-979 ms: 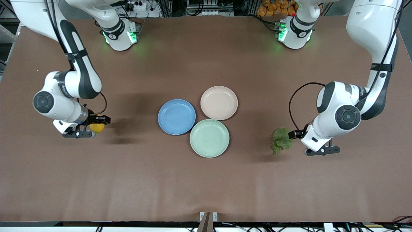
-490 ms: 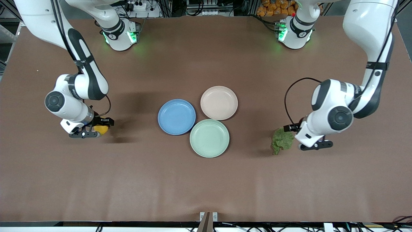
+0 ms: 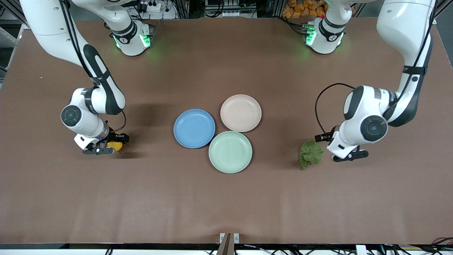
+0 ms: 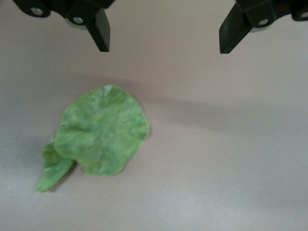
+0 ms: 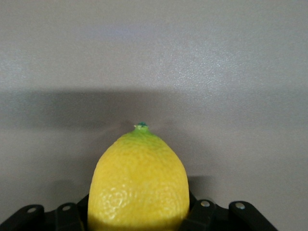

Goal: Pick lemon and lettuce from blue and beige plates
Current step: 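Release the lettuce with the left gripper while the right gripper lowers the lemon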

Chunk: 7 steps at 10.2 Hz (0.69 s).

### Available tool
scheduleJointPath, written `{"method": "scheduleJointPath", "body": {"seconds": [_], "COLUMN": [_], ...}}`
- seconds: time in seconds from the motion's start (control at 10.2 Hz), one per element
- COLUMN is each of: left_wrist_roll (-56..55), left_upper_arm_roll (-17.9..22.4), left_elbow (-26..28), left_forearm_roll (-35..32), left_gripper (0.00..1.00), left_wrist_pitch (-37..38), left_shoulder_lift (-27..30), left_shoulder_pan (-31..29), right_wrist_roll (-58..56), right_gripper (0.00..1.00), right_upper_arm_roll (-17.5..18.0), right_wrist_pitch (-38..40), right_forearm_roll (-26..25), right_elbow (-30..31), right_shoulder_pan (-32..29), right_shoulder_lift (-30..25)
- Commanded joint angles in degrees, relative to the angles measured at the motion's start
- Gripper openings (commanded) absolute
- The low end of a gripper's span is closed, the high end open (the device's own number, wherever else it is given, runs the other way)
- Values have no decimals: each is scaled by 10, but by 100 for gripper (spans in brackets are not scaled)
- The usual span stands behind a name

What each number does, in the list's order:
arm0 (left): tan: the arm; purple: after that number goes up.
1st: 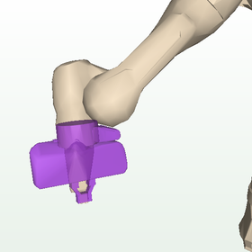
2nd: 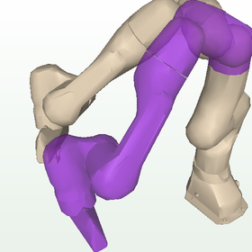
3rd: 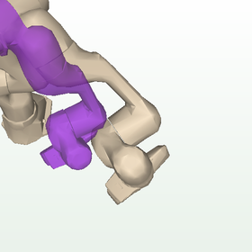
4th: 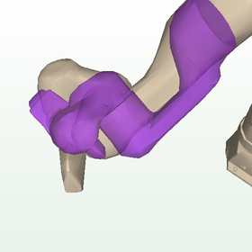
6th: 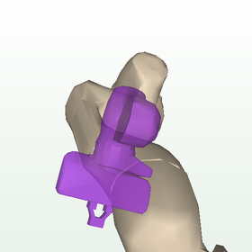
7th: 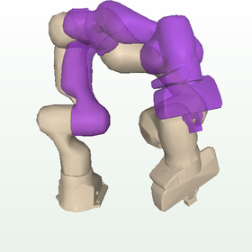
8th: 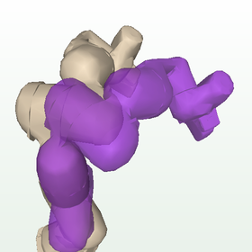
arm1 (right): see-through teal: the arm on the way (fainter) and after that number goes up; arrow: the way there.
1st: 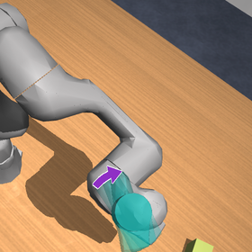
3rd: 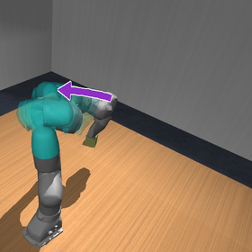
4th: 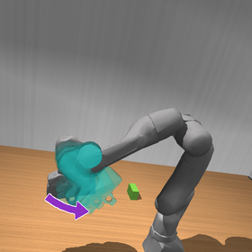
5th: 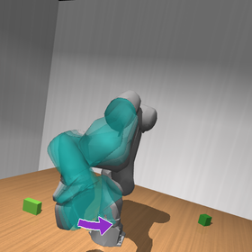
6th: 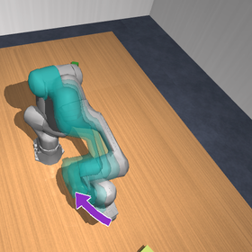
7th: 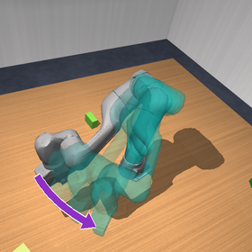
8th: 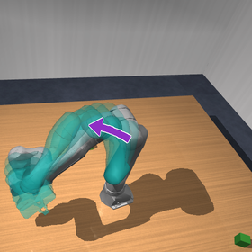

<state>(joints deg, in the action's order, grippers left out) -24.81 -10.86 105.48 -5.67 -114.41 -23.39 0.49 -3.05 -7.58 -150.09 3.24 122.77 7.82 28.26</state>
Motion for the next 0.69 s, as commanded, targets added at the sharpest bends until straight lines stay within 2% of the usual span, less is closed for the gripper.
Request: {"method": "scheduleJointPath", "body": {"seconds": [0.0, 0.2, 0.29, 0.49, 0.59], "left_wrist_roll": [8, 8, 8, 14, 15], "left_upper_arm_roll": [19, 11, 9, 9, 9], "left_elbow": [113, 140, 158, 182, 180], "left_forearm_roll": [42, 47, 52, 69, 70], "left_gripper": [100, 100, 100, 100, 100], "left_wrist_pitch": [-12, -8, -5, 2, 15], "left_shoulder_lift": [102, 141, 166, 215, 223], "left_shoulder_pan": [4, -11, -11, -6, -2], "right_wrist_roll": [-6, -6, 0, 0, 0], "right_gripper": [72, 94, 100, 100, 100], "right_upper_arm_roll": [7, 6, 7, 6, 6], "right_wrist_pitch": [-21, -14, -8, 55, 96], "right_forearm_roll": [-2, -1, 4, 5, 24], "right_elbow": [-6, -14, -16, -38, -56], "right_shoulder_pan": [-16, -17, -16, -18, -22], "right_shoulder_lift": [14, 14, 10, -6, -18]}}
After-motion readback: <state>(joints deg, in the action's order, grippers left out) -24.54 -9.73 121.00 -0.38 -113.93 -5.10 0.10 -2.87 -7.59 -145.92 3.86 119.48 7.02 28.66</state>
